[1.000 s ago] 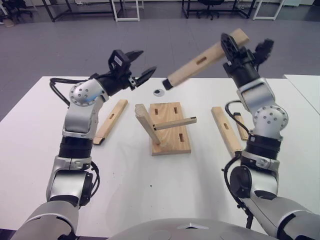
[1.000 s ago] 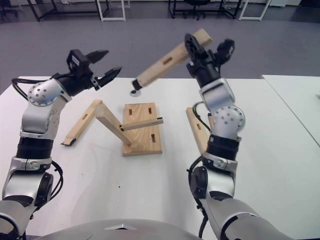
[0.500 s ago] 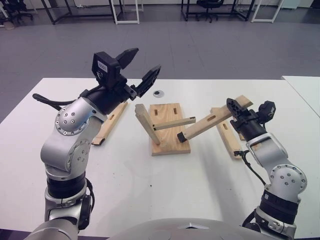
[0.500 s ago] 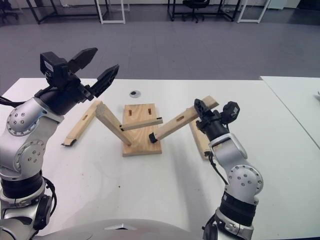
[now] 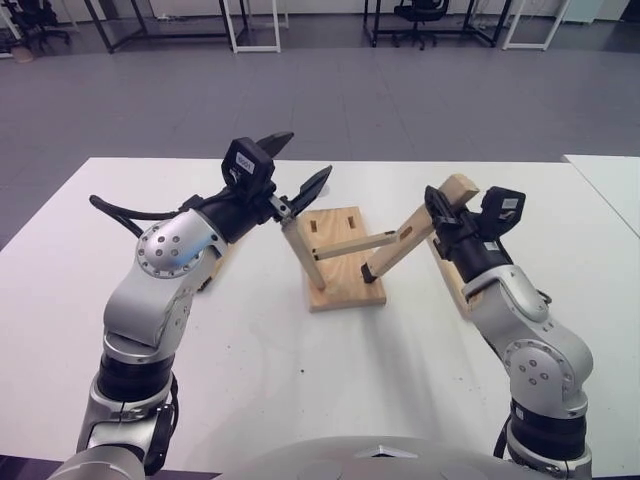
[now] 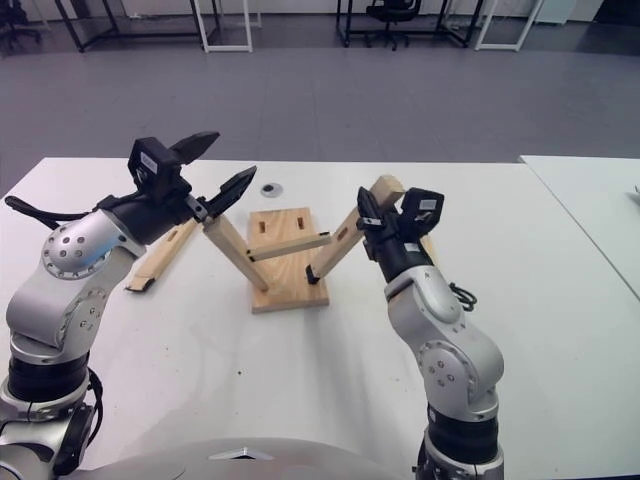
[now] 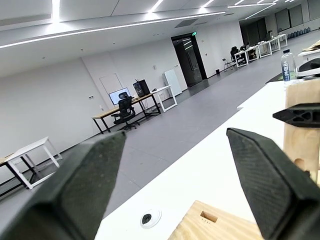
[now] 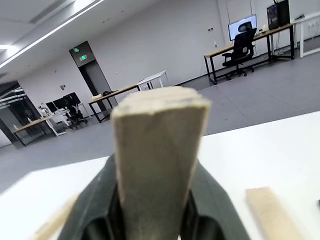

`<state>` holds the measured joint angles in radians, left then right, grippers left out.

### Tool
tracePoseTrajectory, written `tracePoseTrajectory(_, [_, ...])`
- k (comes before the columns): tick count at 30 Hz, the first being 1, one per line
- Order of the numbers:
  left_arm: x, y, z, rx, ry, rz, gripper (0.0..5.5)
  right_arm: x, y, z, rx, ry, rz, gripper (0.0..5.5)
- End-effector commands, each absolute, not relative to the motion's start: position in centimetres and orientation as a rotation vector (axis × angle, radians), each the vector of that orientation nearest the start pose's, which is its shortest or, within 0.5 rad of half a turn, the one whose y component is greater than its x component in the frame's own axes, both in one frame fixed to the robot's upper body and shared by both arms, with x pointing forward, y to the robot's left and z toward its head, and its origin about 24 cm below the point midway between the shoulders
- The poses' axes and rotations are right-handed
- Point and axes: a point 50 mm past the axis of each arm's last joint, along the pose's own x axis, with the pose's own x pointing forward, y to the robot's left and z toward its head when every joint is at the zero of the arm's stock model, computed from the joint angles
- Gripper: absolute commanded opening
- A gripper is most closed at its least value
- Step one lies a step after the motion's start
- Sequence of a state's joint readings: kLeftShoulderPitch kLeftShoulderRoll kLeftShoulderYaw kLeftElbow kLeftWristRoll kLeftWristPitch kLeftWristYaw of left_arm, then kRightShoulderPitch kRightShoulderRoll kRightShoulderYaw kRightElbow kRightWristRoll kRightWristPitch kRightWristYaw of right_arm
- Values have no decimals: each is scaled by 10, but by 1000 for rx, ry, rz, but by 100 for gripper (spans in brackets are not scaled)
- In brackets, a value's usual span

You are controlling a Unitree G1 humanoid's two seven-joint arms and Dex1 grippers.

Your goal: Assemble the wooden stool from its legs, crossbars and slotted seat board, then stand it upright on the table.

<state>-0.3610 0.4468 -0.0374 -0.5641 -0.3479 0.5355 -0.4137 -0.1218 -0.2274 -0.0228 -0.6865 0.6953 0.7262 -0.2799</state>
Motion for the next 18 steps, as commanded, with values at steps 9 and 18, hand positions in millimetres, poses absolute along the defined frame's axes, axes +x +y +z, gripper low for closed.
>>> tracePoseTrajectory(9, [268, 117, 187, 192, -260, -687, 369, 240, -139, 133, 169, 177, 197, 103])
tracePoseTrajectory(18, [264, 113, 216, 316, -348, -683, 369, 232, -144, 118, 191, 156, 221, 103])
